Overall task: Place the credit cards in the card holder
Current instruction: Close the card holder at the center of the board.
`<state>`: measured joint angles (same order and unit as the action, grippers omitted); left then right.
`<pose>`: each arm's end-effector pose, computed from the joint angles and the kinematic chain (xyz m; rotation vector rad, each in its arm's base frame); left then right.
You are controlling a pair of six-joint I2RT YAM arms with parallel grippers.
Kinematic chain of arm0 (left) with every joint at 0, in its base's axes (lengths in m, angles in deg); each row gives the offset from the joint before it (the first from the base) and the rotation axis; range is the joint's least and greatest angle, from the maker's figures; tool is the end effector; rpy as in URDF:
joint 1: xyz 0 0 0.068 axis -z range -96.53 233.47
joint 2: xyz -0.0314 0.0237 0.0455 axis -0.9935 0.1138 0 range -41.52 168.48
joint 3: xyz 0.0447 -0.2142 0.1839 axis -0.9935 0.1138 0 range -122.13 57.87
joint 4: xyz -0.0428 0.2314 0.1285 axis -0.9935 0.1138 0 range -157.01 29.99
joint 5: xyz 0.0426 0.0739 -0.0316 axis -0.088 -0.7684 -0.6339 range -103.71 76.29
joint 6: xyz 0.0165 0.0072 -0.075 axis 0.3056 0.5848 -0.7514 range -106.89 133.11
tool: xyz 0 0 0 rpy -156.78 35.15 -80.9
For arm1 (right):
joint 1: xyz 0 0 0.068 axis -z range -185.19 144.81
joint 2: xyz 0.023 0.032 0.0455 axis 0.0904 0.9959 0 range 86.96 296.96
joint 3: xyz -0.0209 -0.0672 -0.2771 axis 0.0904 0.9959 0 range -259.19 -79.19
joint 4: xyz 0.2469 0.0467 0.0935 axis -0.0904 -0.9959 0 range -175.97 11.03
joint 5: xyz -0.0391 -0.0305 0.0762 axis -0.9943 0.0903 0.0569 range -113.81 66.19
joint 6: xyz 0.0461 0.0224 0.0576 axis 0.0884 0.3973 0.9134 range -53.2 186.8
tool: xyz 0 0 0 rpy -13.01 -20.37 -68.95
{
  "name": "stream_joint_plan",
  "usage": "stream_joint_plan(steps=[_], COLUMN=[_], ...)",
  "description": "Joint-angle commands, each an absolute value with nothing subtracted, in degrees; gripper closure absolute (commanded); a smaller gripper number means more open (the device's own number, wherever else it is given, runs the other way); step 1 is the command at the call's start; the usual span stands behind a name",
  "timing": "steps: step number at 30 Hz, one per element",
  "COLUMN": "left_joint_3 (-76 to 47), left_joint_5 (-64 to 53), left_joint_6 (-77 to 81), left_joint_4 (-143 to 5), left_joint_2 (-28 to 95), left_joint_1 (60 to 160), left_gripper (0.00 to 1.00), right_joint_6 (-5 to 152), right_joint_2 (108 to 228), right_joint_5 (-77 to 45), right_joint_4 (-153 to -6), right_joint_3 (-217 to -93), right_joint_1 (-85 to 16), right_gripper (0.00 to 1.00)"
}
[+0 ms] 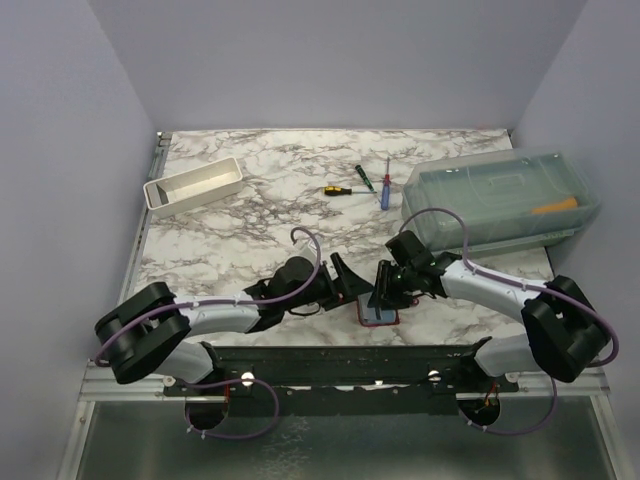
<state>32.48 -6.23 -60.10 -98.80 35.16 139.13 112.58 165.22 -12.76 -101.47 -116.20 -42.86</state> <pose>0.1574 -0.2456 0.1778 -0.2433 2.2669 -1.5162 0.1932 0.1651 0.1399 0.1377 2.8525 0.6489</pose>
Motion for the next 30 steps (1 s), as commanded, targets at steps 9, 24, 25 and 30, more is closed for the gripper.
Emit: stream_joint_plan(steps=[9,24,25,30], left_joint_3=[22.1,20.6,19.9,15.4], left_joint_5=[2.5,8.9,10.1,17.9], left_joint_6=[-60.2,-59.7,-59.6,-62.3], left_joint_4=[-114.1,-114.6,-114.6,-115.9], left_joint_2=[55.8,62.8,63.6,72.9], left_joint_1=[139.8,139.0,138.9,138.5], left_gripper=[0.21,0.37,0.37,0.41], right_joint_6=[120.4,129.7,130.1,128.3], right_joint_2=[154.9,141.6,142.0,141.5], right_joint_5=[-31.4,-41.2,-41.9,-37.1], right_joint_4=[-123.8,-131.8,-133.2,-126.4], right_joint_3=[-120.8,-118.0,-118.1,-115.3], right_joint_1=[-41.3,-37.5,-37.5,-37.5], right_gripper=[0.44,0.47,0.45,0.48])
